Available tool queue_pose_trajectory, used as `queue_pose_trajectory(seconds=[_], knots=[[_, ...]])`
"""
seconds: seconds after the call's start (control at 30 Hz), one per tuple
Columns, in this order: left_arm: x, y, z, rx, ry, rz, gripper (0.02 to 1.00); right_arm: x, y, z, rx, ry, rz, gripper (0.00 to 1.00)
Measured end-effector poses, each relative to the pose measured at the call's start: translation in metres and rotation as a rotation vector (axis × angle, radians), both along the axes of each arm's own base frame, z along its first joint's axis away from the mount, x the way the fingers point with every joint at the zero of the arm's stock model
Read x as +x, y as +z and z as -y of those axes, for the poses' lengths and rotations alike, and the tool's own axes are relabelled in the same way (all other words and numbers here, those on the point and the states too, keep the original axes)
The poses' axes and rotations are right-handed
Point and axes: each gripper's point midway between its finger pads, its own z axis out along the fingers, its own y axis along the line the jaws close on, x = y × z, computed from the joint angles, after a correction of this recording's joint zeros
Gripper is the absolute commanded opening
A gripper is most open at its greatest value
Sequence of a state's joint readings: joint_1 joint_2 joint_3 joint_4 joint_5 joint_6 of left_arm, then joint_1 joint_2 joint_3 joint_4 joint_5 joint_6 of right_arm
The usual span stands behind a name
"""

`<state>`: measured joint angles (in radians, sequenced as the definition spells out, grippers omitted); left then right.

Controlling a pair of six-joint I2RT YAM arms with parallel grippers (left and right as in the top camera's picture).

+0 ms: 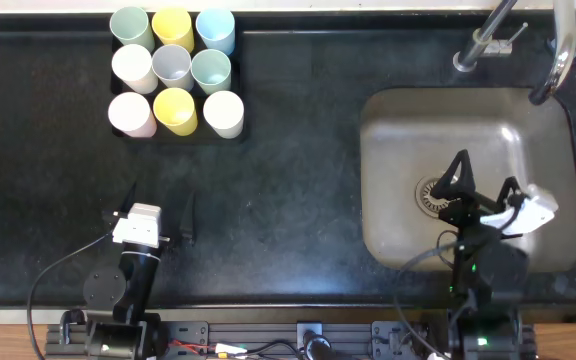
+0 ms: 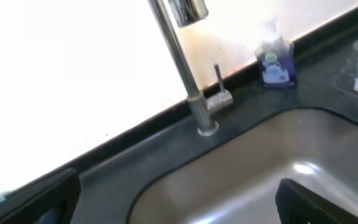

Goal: Store Cups

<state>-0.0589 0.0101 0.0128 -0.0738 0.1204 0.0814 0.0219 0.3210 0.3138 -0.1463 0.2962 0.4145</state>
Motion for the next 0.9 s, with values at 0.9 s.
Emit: queue_pose_trajectory(seconds=[0.9], knots=[[0.000, 0.000, 0.000, 0.000, 0.000, 0.000, 0.998, -0.014, -0.052, 0.003, 0.002, -0.011, 0.105, 0.996]])
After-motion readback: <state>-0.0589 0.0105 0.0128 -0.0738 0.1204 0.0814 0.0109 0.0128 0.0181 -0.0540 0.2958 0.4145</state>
